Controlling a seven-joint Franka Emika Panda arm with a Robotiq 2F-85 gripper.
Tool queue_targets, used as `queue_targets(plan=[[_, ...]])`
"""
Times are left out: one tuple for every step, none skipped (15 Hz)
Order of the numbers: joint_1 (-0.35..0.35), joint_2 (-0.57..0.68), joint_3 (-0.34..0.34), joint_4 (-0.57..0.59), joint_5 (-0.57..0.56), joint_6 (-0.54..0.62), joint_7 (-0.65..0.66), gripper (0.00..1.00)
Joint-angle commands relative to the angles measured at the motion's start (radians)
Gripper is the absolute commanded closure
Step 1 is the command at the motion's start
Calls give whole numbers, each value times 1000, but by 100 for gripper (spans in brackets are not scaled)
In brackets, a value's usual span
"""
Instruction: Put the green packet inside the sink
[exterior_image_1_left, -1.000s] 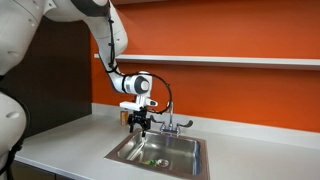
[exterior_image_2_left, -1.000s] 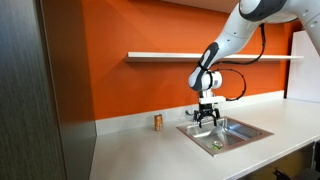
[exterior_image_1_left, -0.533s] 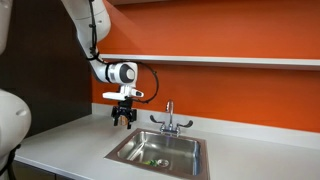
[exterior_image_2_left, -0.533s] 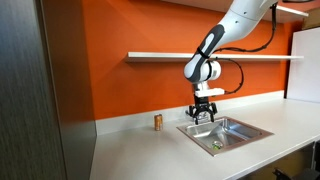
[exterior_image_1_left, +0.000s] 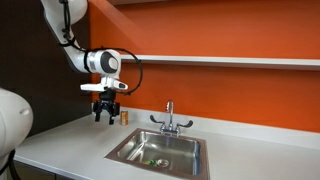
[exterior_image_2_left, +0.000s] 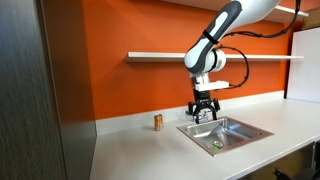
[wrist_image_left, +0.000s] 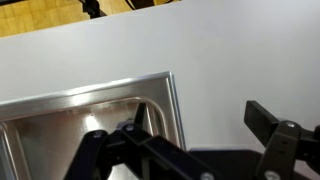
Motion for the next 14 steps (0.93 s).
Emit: queue_targets(plan=[[-9,-23,23,-17,3,-18,5,0],[-5,-44,33,-33,5,-28,14,0],[-2,-60,38,-46,6,-31,20,0],[0,-70,41,-54,6,-32,22,0],[0,-74,42,-58,6,-32,23,0],[0,-75,41,-59,6,-32,23,0],[0,-75,41,-60,6,-32,23,0],[0,-75,41,-60,6,-32,23,0],[0,-75,41,-60,6,-32,23,0],[0,-75,41,-60,6,-32,23,0],[0,-75,41,-60,6,-32,23,0],[0,-75,41,-61,6,-32,23,0],[0,-75,41,-61,6,-32,23,0],[0,-75,41,-61,6,-32,23,0]])
